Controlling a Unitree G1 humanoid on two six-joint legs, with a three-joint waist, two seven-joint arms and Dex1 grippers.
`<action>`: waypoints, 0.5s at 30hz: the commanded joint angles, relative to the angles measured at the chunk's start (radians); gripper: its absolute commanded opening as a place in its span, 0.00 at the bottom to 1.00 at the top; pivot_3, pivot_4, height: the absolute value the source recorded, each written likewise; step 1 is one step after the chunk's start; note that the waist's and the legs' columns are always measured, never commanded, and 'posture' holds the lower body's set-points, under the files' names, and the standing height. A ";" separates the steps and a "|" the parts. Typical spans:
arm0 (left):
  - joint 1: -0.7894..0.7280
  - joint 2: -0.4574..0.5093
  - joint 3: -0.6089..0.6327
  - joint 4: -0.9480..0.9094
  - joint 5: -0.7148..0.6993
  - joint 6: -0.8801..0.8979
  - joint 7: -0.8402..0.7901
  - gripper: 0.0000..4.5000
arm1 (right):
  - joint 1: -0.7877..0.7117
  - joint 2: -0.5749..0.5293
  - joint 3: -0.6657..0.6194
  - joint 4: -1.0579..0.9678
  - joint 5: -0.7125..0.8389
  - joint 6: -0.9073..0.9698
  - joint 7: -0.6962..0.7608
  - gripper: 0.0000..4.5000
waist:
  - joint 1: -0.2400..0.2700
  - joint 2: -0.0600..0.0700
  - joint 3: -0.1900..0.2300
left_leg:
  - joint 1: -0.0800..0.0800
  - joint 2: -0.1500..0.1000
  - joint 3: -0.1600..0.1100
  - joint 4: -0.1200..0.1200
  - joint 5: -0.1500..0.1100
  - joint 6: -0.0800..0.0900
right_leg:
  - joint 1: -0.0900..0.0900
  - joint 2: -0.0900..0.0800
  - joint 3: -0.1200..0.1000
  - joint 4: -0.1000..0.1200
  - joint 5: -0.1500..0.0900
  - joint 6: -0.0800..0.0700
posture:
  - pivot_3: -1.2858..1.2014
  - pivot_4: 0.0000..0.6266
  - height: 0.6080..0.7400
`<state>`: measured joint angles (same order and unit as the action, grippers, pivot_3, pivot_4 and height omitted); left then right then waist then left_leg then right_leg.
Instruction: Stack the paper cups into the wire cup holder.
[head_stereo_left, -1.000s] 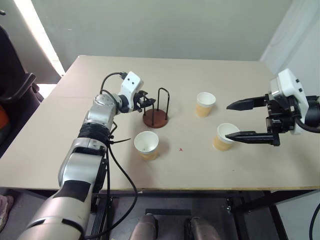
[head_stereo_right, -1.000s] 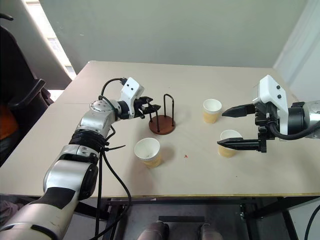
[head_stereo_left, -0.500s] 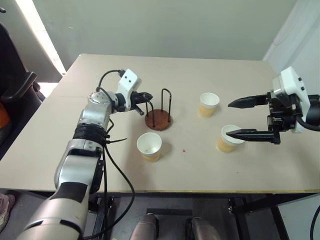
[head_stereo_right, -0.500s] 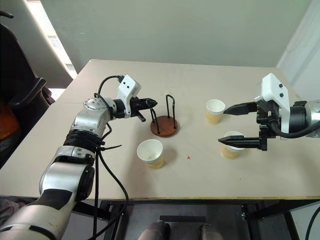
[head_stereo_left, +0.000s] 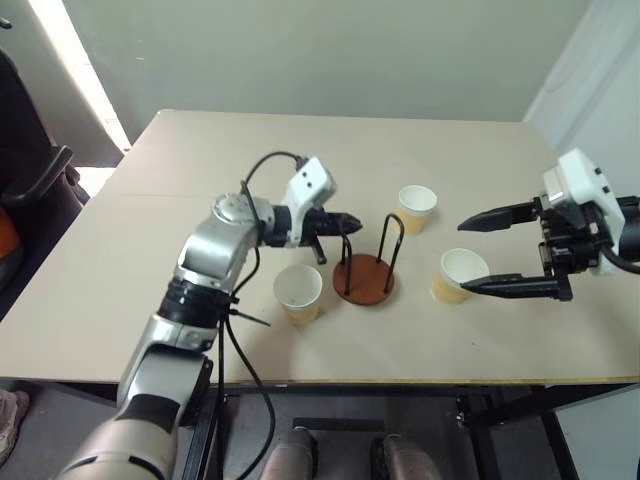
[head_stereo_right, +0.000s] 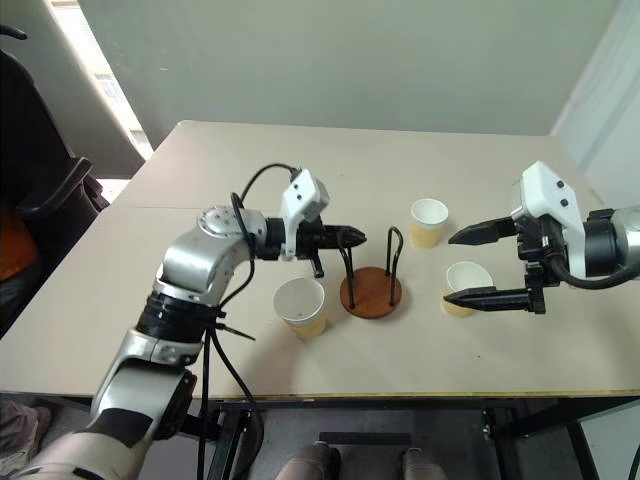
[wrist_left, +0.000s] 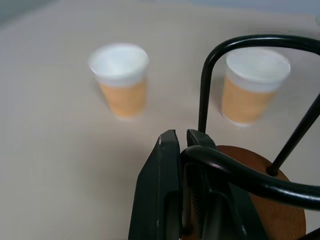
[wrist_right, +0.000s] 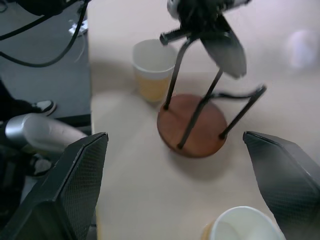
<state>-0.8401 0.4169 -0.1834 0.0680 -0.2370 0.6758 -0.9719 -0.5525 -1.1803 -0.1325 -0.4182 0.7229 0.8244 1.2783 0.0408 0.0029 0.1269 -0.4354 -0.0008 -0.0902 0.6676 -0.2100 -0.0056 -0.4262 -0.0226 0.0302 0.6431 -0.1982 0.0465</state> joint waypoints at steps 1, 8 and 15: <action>0.021 -0.016 -0.011 -0.131 -0.030 0.052 0.034 0.00 | 0.040 -0.044 0.004 -0.031 -0.029 -0.007 -0.001 1.00 | 0.002 0.000 0.000 | 0.000 0.000 0.000 0.000 0.000 0.000 | 0.000 0.000 0.000 0.000 0.000 0.000 | 0.52 0.24 1.00; 0.061 -0.001 -0.064 -0.171 -0.002 0.056 0.063 0.00 | 0.083 -0.068 0.043 -0.035 -0.090 -0.050 -0.003 1.00 | 0.001 0.000 0.000 | 0.002 0.000 0.000 0.000 -0.002 0.003 | 0.002 -0.001 0.000 0.000 0.000 0.000 | 0.52 0.24 1.00; 0.091 -0.024 -0.112 -0.120 0.031 0.033 0.110 0.07 | 0.069 -0.059 0.073 -0.025 -0.112 -0.052 -0.014 1.00 | 0.001 0.000 0.000 | 0.002 0.000 0.000 0.000 -0.006 0.009 | 0.003 -0.001 0.000 0.000 0.001 0.000 | 0.52 0.24 1.00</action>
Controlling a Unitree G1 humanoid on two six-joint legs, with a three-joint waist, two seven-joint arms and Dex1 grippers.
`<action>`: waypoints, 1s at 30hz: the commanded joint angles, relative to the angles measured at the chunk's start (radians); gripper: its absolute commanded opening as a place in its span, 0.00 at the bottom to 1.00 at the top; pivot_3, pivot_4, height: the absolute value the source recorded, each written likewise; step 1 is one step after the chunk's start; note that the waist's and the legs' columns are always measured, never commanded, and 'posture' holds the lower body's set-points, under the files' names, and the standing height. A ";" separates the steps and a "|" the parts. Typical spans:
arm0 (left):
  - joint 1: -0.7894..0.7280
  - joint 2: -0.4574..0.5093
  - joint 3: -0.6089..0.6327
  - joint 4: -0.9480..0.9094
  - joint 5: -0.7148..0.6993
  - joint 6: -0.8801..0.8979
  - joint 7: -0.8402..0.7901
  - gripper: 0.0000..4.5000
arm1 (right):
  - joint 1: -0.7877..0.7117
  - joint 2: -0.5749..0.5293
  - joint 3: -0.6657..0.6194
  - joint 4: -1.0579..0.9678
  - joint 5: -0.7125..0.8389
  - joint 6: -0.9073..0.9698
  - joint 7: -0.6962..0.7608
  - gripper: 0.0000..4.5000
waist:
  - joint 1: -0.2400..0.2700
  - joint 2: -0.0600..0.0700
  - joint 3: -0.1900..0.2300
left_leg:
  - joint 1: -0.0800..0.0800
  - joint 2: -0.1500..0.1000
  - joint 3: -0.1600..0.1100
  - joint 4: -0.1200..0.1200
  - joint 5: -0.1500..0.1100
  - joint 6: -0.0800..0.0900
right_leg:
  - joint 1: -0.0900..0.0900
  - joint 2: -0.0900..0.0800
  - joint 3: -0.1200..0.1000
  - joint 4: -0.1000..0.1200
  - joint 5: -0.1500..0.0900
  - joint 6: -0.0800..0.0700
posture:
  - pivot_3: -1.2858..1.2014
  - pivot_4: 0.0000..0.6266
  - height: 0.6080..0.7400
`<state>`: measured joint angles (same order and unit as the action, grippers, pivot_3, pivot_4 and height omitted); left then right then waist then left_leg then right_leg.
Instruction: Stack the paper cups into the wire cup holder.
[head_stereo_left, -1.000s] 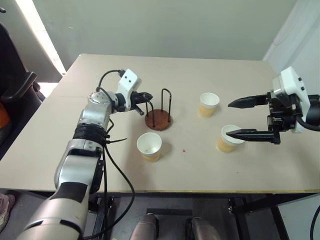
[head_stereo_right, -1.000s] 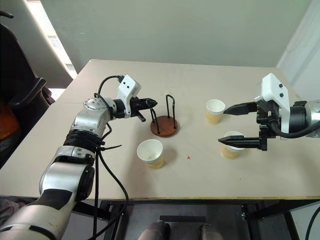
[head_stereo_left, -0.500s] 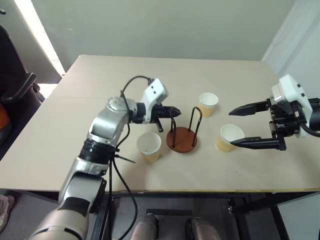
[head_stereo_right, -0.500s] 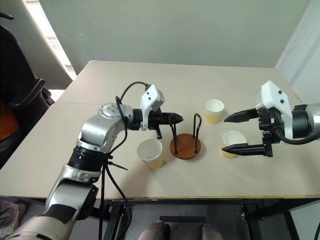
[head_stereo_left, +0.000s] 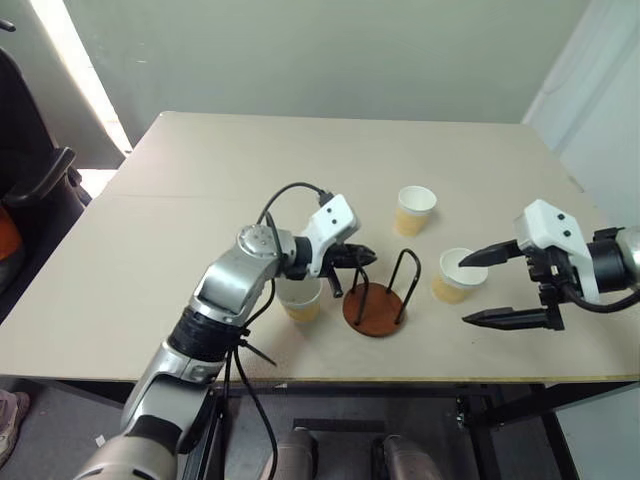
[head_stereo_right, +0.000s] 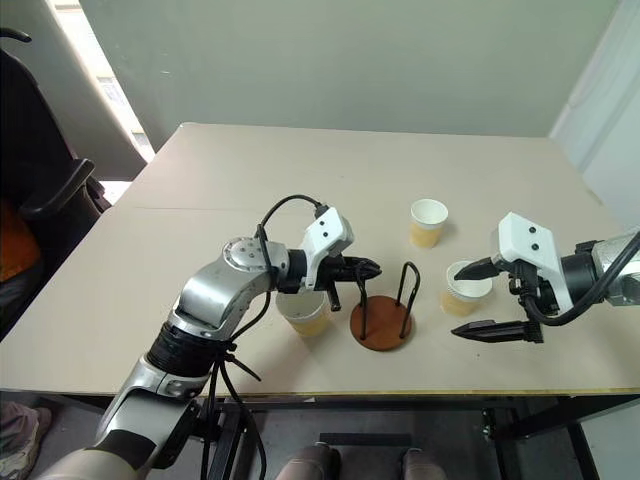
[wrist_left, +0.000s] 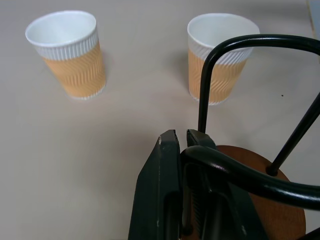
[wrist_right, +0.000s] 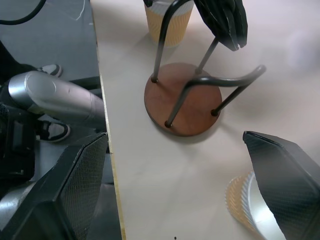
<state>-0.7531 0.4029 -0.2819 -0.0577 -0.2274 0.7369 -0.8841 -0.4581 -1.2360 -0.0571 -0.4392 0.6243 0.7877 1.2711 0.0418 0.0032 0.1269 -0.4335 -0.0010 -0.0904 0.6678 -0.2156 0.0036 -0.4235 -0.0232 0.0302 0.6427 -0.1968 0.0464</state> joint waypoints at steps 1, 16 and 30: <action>0.007 -0.008 -0.024 0.008 0.025 -0.035 0.016 0.14 | -0.030 -0.003 0.001 -0.003 -0.016 -0.016 -0.007 1.00 | 0.001 0.000 0.000 | 0.000 0.000 0.000 0.000 0.000 0.000 | 0.000 0.000 0.000 0.000 0.000 0.000 | 0.52 0.24 1.00; -0.012 0.096 -0.032 -0.055 0.025 -0.058 -0.081 0.93 | -0.022 -0.008 0.037 0.038 -0.093 -0.053 -0.009 1.00 | 0.000 0.000 0.000 | 0.001 0.000 0.000 0.000 0.000 0.000 | 0.001 0.000 0.000 0.000 0.000 0.000 | 0.52 0.24 1.00; -0.015 0.266 0.078 -0.161 0.001 -0.163 -0.165 0.93 | -0.178 0.119 0.309 0.287 -0.410 -0.225 0.013 1.00 | -0.009 0.000 0.000 | 0.003 0.001 -0.001 -0.002 -0.002 0.001 | 0.000 0.000 0.000 0.000 0.002 -0.003 | 0.52 0.24 1.00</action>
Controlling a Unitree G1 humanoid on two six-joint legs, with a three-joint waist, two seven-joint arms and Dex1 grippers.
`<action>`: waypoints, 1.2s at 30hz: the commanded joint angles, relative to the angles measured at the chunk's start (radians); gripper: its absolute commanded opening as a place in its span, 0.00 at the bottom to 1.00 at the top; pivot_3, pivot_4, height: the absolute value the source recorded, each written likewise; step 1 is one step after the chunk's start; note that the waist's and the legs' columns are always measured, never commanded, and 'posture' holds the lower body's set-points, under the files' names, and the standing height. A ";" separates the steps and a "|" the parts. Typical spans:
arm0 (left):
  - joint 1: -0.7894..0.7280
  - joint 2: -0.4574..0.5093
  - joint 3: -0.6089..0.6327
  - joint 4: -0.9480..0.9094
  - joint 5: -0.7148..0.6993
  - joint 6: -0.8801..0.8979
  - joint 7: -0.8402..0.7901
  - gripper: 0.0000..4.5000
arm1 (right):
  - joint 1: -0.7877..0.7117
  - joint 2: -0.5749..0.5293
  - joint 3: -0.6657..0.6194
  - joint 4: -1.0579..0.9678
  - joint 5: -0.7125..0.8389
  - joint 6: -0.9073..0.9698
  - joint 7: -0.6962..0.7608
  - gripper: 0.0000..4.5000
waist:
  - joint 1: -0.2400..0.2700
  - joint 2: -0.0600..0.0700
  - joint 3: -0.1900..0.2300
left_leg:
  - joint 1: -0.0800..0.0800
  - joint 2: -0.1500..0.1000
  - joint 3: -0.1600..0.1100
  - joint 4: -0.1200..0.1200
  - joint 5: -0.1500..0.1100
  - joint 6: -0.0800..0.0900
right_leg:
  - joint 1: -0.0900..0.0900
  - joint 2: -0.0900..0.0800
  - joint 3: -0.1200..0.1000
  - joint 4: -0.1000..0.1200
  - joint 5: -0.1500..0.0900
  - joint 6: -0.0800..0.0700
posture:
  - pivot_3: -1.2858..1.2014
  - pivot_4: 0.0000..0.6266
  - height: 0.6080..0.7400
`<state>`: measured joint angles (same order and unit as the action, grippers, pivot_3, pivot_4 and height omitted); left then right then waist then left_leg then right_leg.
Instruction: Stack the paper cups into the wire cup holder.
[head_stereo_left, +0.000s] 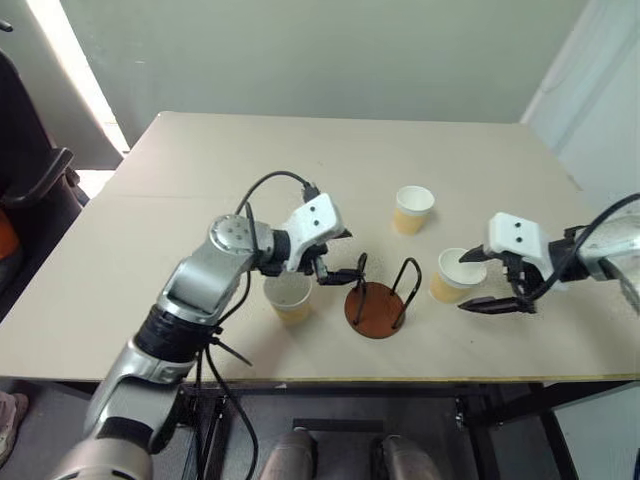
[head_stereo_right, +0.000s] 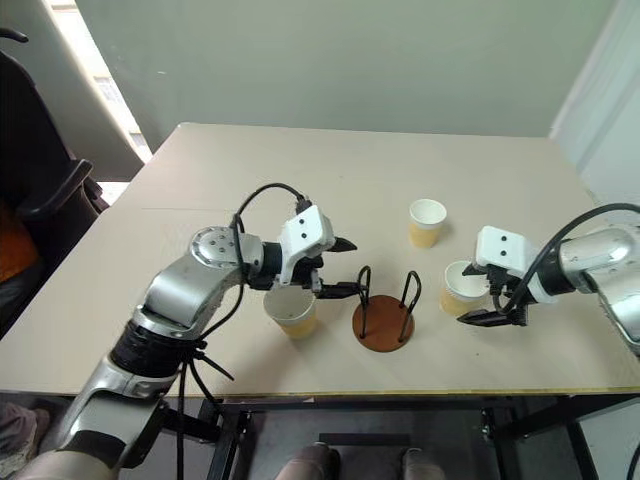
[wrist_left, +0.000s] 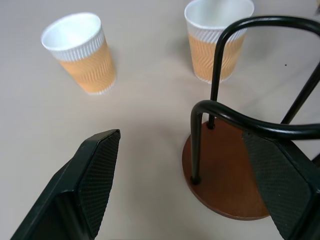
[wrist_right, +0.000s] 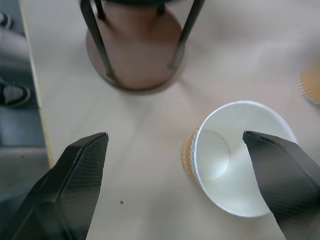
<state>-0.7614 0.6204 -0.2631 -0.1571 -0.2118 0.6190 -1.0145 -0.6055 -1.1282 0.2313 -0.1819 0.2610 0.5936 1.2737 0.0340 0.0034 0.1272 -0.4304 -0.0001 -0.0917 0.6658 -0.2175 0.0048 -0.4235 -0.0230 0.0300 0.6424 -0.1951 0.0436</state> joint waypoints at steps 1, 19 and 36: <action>0.000 0.074 0.070 -0.072 -0.020 -0.050 -0.049 0.93 | -0.038 0.018 0.032 0.043 -0.063 -0.039 0.017 1.00 | -0.003 0.000 0.000 | 0.000 0.000 0.000 0.000 0.000 0.000 | 0.000 0.000 0.000 0.000 0.000 0.000 | 0.52 0.24 1.00; 0.232 0.379 0.380 -0.259 -0.283 0.028 -0.197 0.93 | -0.127 0.145 0.110 0.205 -0.222 -0.149 0.081 0.33 | -0.013 0.001 0.000 | 0.003 0.003 -0.001 -0.004 -0.006 -0.006 | -0.003 0.000 -0.002 0.002 -0.006 -0.020 | 0.52 0.24 1.00; 0.340 0.427 0.470 -0.211 -0.317 0.005 -0.149 0.93 | -0.440 0.195 -0.098 0.132 0.107 -0.022 0.266 0.01 | -0.022 0.001 0.001 | 0.004 0.005 -0.001 -0.010 -0.007 -0.012 | -0.008 0.002 -0.003 0.002 -0.011 -0.030 | 0.52 0.24 1.00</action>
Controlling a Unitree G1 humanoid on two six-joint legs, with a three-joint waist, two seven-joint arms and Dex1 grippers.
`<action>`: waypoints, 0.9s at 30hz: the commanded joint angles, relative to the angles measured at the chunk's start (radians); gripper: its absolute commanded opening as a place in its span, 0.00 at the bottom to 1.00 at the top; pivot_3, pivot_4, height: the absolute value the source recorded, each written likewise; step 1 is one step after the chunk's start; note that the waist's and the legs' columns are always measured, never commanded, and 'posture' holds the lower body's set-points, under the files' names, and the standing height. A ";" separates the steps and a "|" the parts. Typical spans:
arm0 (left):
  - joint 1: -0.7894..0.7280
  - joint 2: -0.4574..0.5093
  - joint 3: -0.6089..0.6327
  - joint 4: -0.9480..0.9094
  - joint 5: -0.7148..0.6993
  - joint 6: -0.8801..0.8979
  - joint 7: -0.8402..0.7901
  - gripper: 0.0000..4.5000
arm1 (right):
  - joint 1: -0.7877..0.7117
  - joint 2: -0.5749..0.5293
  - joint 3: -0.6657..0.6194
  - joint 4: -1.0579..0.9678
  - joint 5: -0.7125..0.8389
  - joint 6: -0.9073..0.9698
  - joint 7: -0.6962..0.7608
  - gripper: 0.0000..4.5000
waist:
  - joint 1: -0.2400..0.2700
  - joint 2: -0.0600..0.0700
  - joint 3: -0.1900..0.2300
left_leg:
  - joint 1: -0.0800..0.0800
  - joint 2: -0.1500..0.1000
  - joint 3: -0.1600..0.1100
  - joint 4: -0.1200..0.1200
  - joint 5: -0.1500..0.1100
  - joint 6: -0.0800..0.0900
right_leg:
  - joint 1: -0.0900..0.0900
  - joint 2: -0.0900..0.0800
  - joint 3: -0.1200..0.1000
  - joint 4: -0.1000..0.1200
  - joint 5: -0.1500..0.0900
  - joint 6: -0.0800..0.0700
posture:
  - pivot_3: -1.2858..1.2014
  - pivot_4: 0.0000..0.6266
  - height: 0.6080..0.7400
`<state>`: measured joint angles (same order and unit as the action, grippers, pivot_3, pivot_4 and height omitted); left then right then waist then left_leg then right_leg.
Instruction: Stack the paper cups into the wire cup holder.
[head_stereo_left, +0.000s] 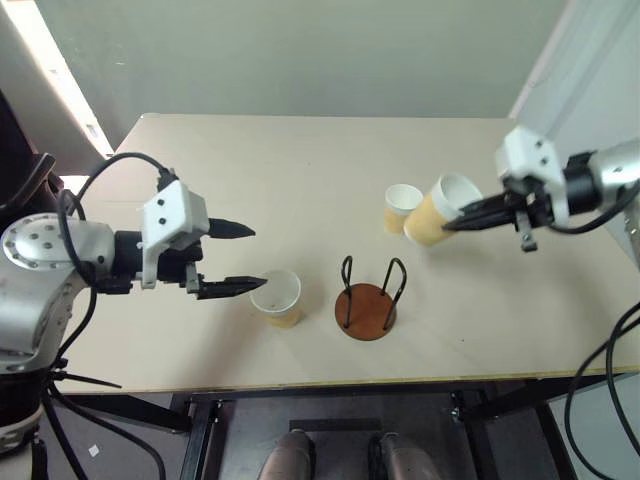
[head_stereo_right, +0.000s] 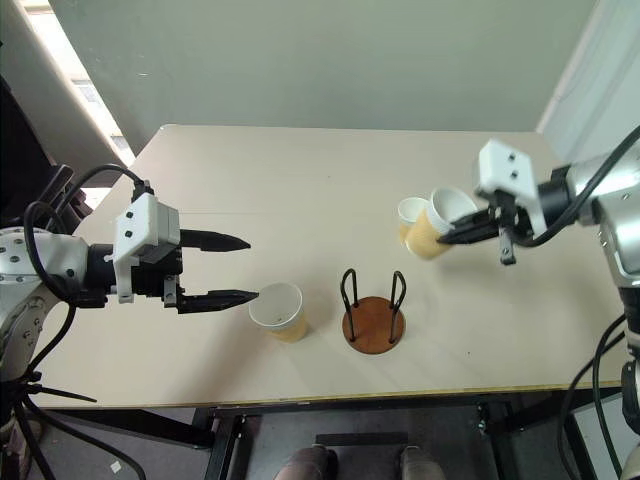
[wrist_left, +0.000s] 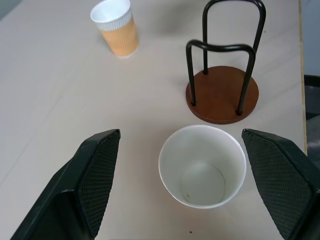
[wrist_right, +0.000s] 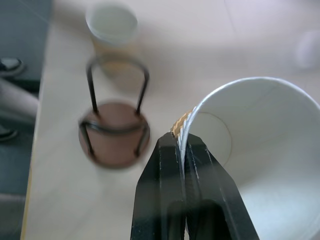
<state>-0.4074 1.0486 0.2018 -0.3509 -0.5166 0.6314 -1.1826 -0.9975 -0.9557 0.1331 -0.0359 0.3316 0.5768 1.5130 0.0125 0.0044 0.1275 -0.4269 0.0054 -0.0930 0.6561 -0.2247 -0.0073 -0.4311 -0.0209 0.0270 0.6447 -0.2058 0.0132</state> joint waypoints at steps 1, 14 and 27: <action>-0.015 -0.002 0.002 -0.016 -0.015 -0.005 0.021 0.97 | -0.056 0.037 0.014 -0.021 0.043 -0.009 0.044 0.00 | -0.001 0.000 0.000 | 0.000 0.000 0.000 -0.001 0.000 0.000 | -0.001 0.000 0.000 0.000 0.000 0.000 | 0.52 0.24 1.00; 0.015 0.003 -0.001 -0.060 -0.031 0.000 0.045 0.97 | -0.077 0.060 0.185 -0.076 0.092 -0.102 0.101 0.00 | -0.002 0.000 0.000 | 0.000 0.001 0.000 -0.008 0.002 -0.004 | -0.004 0.000 -0.001 0.001 -0.001 -0.001 | 0.52 0.24 1.00; -0.005 0.010 -0.011 -0.070 -0.050 0.010 0.070 0.97 | -0.076 0.130 0.259 -0.045 -0.029 -0.226 0.101 0.00 | -0.003 0.000 0.000 | 0.002 0.002 0.000 -0.008 0.003 -0.006 | -0.004 0.001 -0.001 0.002 0.000 -0.005 | 0.52 0.24 1.00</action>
<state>-0.3905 1.0452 0.1797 -0.3958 -0.5596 0.6407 -1.1236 -1.0525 -0.8275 0.3859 -0.0810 0.3182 0.3689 1.6099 0.0099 0.0045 0.1276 -0.4253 0.0075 -0.0928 0.6480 -0.2213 -0.0128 -0.4350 -0.0203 0.0259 0.6472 -0.2060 0.0086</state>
